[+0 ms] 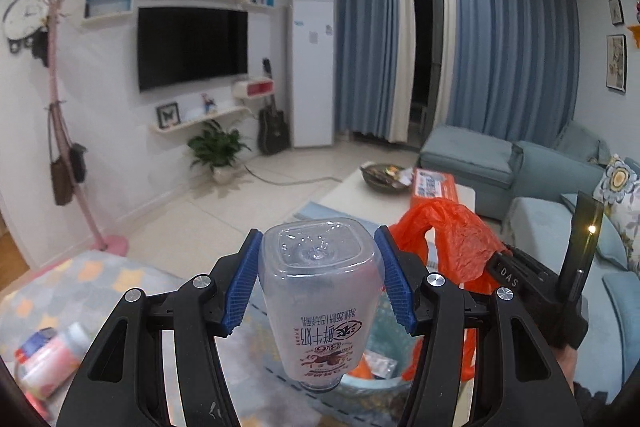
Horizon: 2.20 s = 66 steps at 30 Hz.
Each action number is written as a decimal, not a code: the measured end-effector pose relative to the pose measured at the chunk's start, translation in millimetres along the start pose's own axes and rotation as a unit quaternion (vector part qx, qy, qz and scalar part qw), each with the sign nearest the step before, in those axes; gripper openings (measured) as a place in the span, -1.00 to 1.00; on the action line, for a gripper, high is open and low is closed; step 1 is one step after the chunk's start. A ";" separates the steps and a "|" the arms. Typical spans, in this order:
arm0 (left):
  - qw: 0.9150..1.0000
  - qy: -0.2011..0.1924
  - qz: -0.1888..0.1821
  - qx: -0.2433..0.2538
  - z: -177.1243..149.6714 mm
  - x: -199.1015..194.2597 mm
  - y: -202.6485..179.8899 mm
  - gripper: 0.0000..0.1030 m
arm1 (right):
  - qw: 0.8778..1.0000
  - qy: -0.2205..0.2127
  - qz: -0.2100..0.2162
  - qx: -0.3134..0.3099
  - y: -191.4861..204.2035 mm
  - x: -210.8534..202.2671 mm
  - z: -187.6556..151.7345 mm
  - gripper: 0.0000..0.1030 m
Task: Collect trash
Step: 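Carry the bottle with the left tool while the right carries the orange bag toward the blue basket, then open both tools over the blue basket to drop the bottle and orange bag, then move both tools back over the table toward the remaining trash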
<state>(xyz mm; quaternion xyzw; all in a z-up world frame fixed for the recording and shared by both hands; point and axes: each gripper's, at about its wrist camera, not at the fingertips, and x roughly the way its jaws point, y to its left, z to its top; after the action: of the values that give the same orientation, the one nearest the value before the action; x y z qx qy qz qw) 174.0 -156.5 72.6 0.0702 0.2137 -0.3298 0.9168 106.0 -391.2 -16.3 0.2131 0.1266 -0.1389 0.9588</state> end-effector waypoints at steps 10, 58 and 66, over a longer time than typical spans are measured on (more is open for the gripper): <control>0.999 0.041 -0.019 -0.009 -5.6 67.3 -13.7 0.07 | 0.999 0.033 -0.018 -0.013 -21.2 33.6 -11.2 -0.81; 0.993 0.082 0.064 -0.064 -39.2 12.2 22.1 0.30 | 0.983 0.181 0.003 -0.035 26.8 36.8 -38.8 0.85; 0.980 0.070 0.160 -0.094 -85.2 -90.3 68.7 0.30 | 0.976 0.178 0.100 -0.073 102.3 7.0 -65.3 0.85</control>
<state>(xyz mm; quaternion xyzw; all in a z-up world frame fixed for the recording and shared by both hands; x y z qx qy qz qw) 125.8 -28.5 34.8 0.0396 0.2939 -0.1519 0.9428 133.3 -274.6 -37.5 0.1758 0.2834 0.0073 0.9427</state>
